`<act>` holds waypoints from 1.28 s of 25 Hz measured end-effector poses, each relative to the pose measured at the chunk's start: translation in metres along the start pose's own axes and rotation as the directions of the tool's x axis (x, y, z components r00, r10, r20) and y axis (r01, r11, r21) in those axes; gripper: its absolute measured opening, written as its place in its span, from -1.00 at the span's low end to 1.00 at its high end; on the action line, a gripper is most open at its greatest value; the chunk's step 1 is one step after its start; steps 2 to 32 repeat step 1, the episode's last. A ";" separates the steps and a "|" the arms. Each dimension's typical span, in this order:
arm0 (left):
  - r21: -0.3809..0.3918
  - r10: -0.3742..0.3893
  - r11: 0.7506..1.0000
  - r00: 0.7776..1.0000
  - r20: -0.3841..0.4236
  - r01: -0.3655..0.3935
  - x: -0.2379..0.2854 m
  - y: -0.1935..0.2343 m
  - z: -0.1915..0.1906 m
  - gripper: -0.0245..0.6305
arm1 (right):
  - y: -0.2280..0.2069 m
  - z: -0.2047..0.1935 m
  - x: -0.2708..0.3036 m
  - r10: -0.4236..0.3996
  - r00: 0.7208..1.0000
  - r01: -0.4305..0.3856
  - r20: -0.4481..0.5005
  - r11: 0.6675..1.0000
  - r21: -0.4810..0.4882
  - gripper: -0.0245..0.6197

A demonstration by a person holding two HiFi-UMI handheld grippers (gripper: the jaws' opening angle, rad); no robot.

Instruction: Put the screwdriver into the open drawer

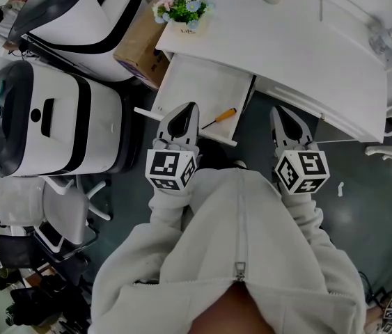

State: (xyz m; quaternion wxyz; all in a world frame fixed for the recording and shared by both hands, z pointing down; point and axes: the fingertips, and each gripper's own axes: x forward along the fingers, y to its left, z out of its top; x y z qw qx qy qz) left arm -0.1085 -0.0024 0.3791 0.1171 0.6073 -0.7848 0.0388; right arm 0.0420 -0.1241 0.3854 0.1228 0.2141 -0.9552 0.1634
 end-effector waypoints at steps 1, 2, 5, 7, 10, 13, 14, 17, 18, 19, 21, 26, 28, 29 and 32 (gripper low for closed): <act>0.001 -0.002 1.000 1.000 -0.004 0.002 0.000 0.000 -0.001 -0.87 | 0.001 -0.001 0.000 0.002 1.000 -0.002 -0.002 1.000 -0.001 -0.82; 0.001 -0.002 1.000 1.000 -0.004 0.002 0.000 0.000 -0.001 -0.87 | 0.001 -0.001 0.000 0.002 1.000 -0.002 -0.002 1.000 -0.001 -0.82; 0.001 -0.002 1.000 1.000 -0.004 0.002 0.000 0.000 -0.001 -0.87 | 0.001 -0.001 0.000 0.002 1.000 -0.002 -0.002 1.000 -0.001 -0.82; 0.001 -0.002 1.000 1.000 -0.004 0.002 0.000 0.000 -0.001 -0.87 | 0.001 -0.001 0.000 0.002 1.000 -0.002 -0.002 1.000 -0.001 -0.82; 0.001 -0.002 1.000 1.000 -0.004 0.002 0.000 0.000 -0.001 -0.87 | 0.001 -0.001 0.000 0.002 1.000 -0.002 -0.002 1.000 -0.001 -0.82; 0.001 -0.002 1.000 1.000 -0.004 0.002 0.000 0.000 -0.001 -0.87 | 0.001 -0.001 0.000 0.002 1.000 -0.002 -0.002 1.000 -0.001 -0.82; 0.001 -0.002 1.000 1.000 -0.004 0.002 0.000 0.000 -0.001 -0.87 | 0.001 -0.001 0.000 0.002 1.000 -0.002 -0.002 1.000 -0.001 -0.82; 0.001 -0.002 1.000 1.000 -0.004 0.002 0.000 0.000 -0.001 -0.87 | 0.001 -0.001 0.000 0.002 1.000 -0.002 -0.002 1.000 -0.001 -0.82; 0.001 -0.002 1.000 1.000 -0.004 0.002 0.000 0.000 -0.001 -0.87 | 0.001 -0.001 0.000 0.002 1.000 -0.002 -0.002 1.000 -0.001 -0.82; 0.001 -0.002 1.000 1.000 -0.004 0.002 0.000 0.000 -0.001 -0.87 | 0.001 -0.001 0.000 0.002 1.000 -0.002 -0.002 1.000 -0.001 -0.82; 0.001 -0.002 1.000 1.000 -0.004 0.002 0.000 0.000 -0.001 -0.87 | 0.001 -0.001 0.000 0.002 1.000 -0.002 -0.002 1.000 -0.001 -0.82; 0.001 -0.002 1.000 1.000 -0.004 0.002 0.000 0.000 -0.001 -0.87 | 0.001 -0.001 0.000 0.002 1.000 -0.002 -0.002 1.000 -0.001 -0.82; 0.001 -0.002 1.000 1.000 -0.004 0.002 0.000 0.000 -0.001 -0.87 | 0.001 -0.001 0.000 0.002 1.000 -0.002 -0.002 1.000 -0.001 -0.82; 0.001 -0.002 1.000 1.000 -0.004 0.002 0.000 0.000 -0.001 -0.87 | 0.001 -0.001 0.000 0.002 1.000 -0.002 -0.002 1.000 -0.001 -0.82; 0.001 -0.002 1.000 1.000 -0.004 0.002 0.000 0.000 -0.001 -0.87 | 0.001 -0.001 0.000 0.002 1.000 -0.002 -0.002 1.000 -0.001 -0.82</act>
